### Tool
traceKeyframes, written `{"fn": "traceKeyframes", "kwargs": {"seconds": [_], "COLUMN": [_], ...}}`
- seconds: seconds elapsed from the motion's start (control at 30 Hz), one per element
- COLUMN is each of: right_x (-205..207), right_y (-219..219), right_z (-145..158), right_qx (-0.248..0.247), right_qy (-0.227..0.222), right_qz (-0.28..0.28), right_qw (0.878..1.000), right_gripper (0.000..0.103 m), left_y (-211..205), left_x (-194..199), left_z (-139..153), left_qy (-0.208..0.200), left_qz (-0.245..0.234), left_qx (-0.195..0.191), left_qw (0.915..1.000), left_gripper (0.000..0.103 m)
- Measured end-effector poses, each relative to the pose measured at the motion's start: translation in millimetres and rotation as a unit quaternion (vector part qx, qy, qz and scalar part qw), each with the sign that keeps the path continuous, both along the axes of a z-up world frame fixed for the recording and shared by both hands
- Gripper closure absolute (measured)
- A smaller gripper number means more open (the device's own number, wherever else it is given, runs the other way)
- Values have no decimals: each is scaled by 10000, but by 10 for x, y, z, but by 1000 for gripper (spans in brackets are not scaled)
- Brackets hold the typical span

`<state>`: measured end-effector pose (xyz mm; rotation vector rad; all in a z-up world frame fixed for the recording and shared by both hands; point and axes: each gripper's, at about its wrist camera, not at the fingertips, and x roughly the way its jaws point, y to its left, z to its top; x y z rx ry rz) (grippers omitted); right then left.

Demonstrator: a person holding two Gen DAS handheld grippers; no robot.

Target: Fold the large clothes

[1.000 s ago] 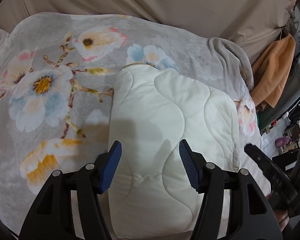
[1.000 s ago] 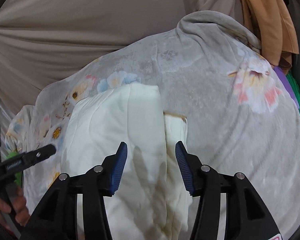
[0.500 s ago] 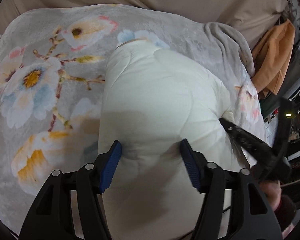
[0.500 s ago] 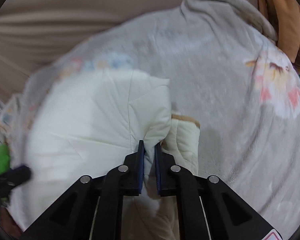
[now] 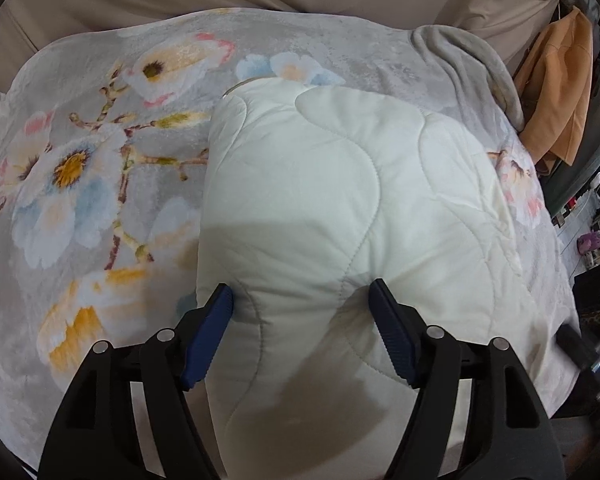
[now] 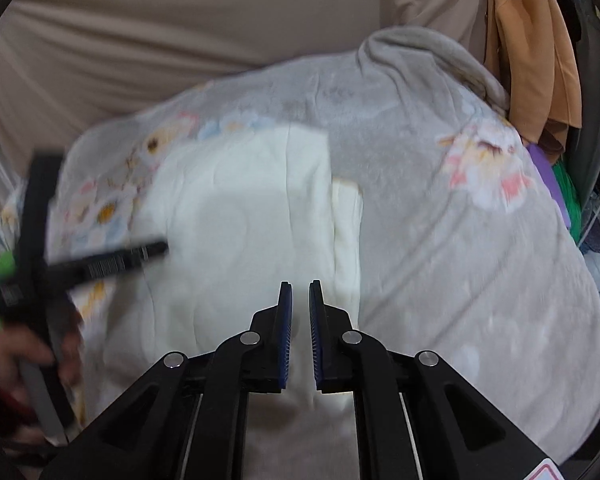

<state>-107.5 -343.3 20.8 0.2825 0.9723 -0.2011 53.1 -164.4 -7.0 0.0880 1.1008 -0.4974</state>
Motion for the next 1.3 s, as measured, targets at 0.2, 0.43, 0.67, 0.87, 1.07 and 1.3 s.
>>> {"fn": "traceKeyframes", "kwargs": {"seconds": [0.2,0.43,0.67,0.87,1.07,1.3], "right_x": [-102,2,-138,-320,-126,-386], "right_y": [85,102,137,385,692,828], "right_z": [-602,-960,-692,-212,-499,-493], "right_qx": [-44,26,74,128,50,106], "right_qy": [749,845,673,153,549,838], "right_qz": [-66,-82,-223,-143,-59,-553], "right_qw": [9972,9964,9975,9997,9985,9949], "right_gripper": [103,103,103,101,101,101], "left_y": [-60,-109,-67,97,402,808], "left_x": [-190,-268,-281,-407,-560,-664], "left_z": [48,-23,22,157,269,235], "left_qy": [-37,-195,-121,-223,-356,-346], "left_qz": [-255,-464,-380,-356,-296,-215], "left_qx": [114,316,301,288,268,142], "left_qw": [9996,9982,9988,9987,9986,9991], "left_gripper": [36,35,35,35,35,35]}}
